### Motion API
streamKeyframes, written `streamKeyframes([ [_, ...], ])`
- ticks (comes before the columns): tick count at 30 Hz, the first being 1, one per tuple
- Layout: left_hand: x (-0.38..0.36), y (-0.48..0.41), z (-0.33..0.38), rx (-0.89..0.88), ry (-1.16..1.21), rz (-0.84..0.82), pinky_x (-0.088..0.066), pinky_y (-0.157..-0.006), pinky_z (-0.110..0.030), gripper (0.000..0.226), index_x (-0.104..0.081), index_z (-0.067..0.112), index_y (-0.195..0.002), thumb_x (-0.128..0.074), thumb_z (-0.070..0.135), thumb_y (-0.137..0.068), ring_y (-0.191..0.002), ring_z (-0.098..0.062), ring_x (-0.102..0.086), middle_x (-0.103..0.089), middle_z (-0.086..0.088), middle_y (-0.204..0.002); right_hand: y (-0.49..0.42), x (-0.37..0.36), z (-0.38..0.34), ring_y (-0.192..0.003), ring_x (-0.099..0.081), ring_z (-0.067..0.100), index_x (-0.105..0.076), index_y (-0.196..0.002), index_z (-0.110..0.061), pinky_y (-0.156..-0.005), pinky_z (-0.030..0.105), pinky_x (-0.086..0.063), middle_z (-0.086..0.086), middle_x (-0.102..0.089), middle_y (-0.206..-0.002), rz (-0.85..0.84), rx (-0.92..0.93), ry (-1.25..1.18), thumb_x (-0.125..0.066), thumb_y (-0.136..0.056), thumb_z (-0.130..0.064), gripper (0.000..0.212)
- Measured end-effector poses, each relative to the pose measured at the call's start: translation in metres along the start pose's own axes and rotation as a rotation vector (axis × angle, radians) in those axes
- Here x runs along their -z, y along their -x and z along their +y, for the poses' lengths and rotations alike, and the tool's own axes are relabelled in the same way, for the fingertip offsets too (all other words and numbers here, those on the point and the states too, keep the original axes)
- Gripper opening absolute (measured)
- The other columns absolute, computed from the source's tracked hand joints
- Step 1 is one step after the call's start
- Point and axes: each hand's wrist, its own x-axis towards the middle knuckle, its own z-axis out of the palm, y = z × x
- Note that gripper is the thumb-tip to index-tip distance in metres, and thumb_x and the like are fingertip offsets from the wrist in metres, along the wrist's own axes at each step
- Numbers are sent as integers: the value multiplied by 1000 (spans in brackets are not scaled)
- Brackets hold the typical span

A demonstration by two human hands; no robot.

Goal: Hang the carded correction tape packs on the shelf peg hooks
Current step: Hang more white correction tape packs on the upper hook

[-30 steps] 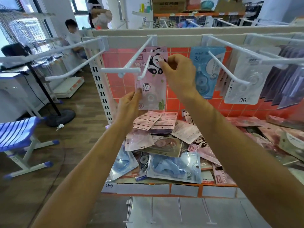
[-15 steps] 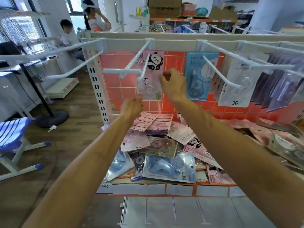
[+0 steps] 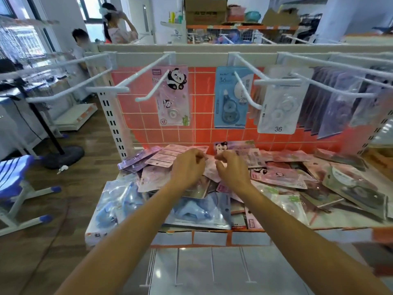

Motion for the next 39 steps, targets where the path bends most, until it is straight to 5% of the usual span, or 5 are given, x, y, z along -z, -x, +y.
streamKeyframes([
  [11, -72, 25, 79, -219, -88, -126, -47, -94, -35, 33, -64, 22, -123, -58, 16, -91, -115, -22, -58, -65, 0, -125, 33, 59, 75, -105, -63, 20, -68, -115, -17, -82, 28, -47, 0, -70, -113, 16, 19, -17, -54, -89, -8, 31],
  [24, -152, 27, 143, -315, -252, -218, -49, -91, -40, 37, -63, 12, -122, -59, 18, -85, -114, -28, -57, -65, -9, -122, 53, 115, 158, -108, -61, 30, -66, -117, -6, -89, 38, -48, 14, -67, -115, 39, -48, 61, -56, -85, -3, 33],
  [30, -185, 27, 168, -353, -280, -257, -44, -96, -41, 39, -58, 11, -128, -57, 20, -90, -120, -30, -51, -60, -11, -128, 56, 142, 194, -91, -61, 33, -71, -95, -3, -75, 37, -46, 15, -69, -91, 90, -25, 91, -58, -78, 0, 21],
  [39, -232, 27, 203, -424, -253, -255, -48, -75, -42, 13, -61, 12, -88, -53, 22, -85, -92, -31, -56, -65, -10, -94, 51, 179, 256, -120, -45, 28, -55, -127, -10, -96, 36, -37, 11, -56, -125, 45, -187, 217, -62, -88, -26, 42],
])
